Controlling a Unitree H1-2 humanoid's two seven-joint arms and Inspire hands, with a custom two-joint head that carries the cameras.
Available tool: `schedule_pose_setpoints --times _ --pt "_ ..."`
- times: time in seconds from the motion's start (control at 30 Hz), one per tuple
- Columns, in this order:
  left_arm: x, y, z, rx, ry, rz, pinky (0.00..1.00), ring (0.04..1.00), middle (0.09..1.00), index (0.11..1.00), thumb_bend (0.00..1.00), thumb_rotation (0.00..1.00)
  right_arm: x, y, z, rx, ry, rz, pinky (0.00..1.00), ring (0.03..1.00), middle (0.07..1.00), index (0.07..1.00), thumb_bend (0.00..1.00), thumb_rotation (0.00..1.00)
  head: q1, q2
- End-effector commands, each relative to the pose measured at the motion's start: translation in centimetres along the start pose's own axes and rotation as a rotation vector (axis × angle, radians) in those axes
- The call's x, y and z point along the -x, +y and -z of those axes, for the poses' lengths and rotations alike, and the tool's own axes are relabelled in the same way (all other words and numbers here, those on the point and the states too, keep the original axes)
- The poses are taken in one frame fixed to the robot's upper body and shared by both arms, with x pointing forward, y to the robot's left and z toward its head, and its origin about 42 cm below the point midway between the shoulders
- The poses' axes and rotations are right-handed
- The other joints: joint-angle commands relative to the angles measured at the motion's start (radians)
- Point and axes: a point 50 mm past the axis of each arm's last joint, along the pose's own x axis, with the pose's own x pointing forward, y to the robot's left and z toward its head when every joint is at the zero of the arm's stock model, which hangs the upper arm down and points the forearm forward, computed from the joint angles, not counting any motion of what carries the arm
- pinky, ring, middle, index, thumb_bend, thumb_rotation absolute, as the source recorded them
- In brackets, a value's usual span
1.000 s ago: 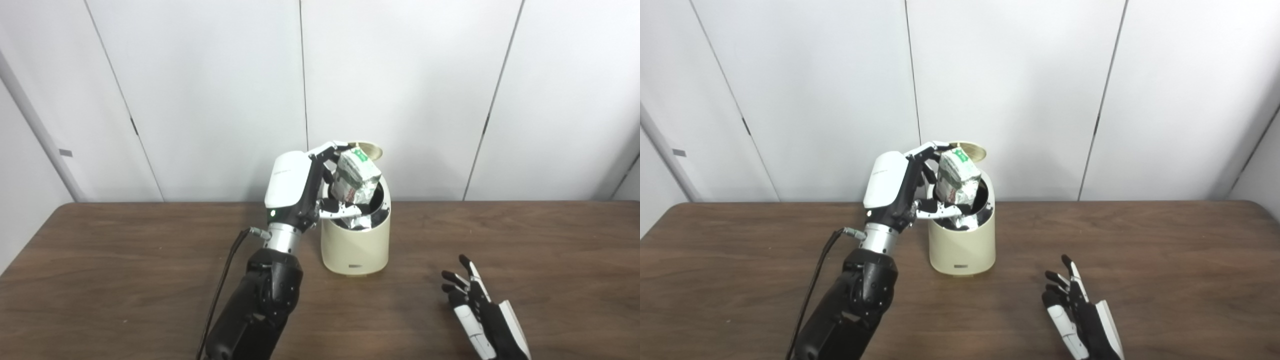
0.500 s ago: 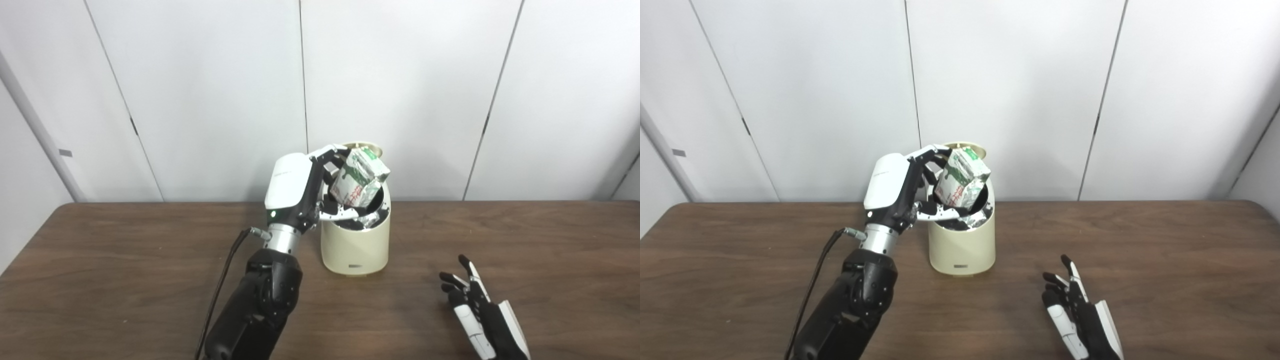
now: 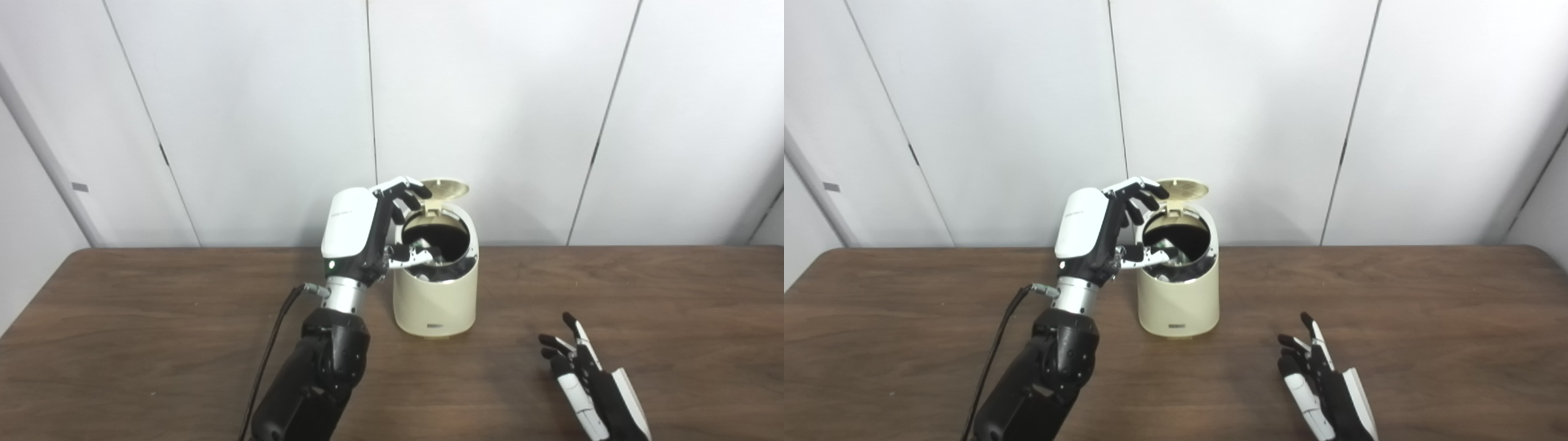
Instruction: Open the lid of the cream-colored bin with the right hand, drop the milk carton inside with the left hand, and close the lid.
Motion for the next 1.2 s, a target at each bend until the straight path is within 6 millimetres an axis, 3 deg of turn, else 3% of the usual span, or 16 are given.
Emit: schedule_pose_setpoints --times 0.0,0.03,0.07,0.1,0.17,0.4,0.43,0.53,0.77,0.9,1.07,1.17 --pt "-1.4 0.7 -0.9 0.002 -0.071 -0.059 0.32 0.394 0.538 0.622 0.82 0.00 -0.4 -0.3 -1.2 0.002 -0.061 0.013 0.84 0.826 0.838 0.985 0.60 1.00 0.001 0.001" --pt "-1.3 0.7 -0.9 -0.001 -0.074 -0.064 0.31 0.392 0.532 0.620 0.81 0.00 -0.4 -0.3 -1.2 0.000 -0.059 0.012 0.84 0.825 0.839 0.985 0.60 1.00 0.001 0.001" --pt "-1.3 0.7 -0.9 -0.003 -0.076 -0.067 0.31 0.390 0.510 0.619 0.68 0.00 -0.4 -0.3 -1.2 -0.001 -0.057 0.013 0.85 0.825 0.839 0.986 0.61 1.00 0.001 0.001" --pt "-1.3 0.7 -0.8 -0.004 -0.078 -0.072 0.31 0.390 0.499 0.618 0.62 0.00 -0.3 -0.3 -1.2 0.000 -0.056 0.012 0.85 0.825 0.839 0.986 0.61 1.00 0.001 0.003" --pt "-1.3 0.6 -0.7 -0.004 -0.082 -0.082 0.32 0.398 0.490 0.614 0.56 0.00 -0.3 -0.3 -1.2 -0.001 -0.055 0.011 0.86 0.828 0.841 0.988 0.60 1.00 0.001 0.003" --pt "-1.1 0.7 -0.8 0.011 -0.094 -0.098 0.32 0.398 0.487 0.606 0.55 0.00 -0.3 -0.4 -1.1 0.009 -0.055 0.009 0.86 0.828 0.840 0.989 0.59 1.00 0.001 0.003" --pt "-1.1 0.7 -0.8 0.012 -0.098 -0.102 0.32 0.394 0.445 0.557 0.53 0.00 -0.3 -0.4 -1.1 0.010 -0.055 0.008 0.85 0.825 0.841 0.989 0.59 1.00 0.001 0.003" --pt "-0.8 1.1 -0.9 0.029 -0.111 -0.118 0.32 0.390 0.420 0.524 0.52 0.00 -0.3 -0.4 -1.2 0.007 -0.054 0.011 0.85 0.822 0.839 0.987 0.59 1.00 -0.001 0.003" --pt "0.6 2.9 -1.3 0.277 -0.010 -0.153 0.32 0.406 0.459 0.508 0.52 0.00 -0.3 -0.5 -1.4 0.004 -0.064 0.014 0.82 0.818 0.849 0.986 0.60 1.00 -0.003 0.004" --pt "2.7 4.3 -1.2 0.381 0.101 -0.125 0.30 0.400 0.448 0.522 0.52 0.00 -0.4 -0.8 -1.8 -0.020 -0.078 0.019 0.79 0.808 0.849 0.984 0.59 1.00 -0.004 0.008" --pt "5.0 5.9 -0.4 0.390 0.190 -0.109 0.36 0.481 0.467 0.517 0.52 0.00 -0.9 -1.5 -2.9 -0.022 -0.102 0.029 0.78 0.819 0.857 0.984 0.58 1.00 -0.008 0.011" --pt "6.7 6.7 0.2 0.415 0.250 -0.095 0.39 0.503 0.572 0.499 0.51 0.08 -1.8 -2.1 -4.1 -0.023 -0.150 0.038 0.83 0.853 0.869 0.974 0.60 1.00 -0.008 0.013"
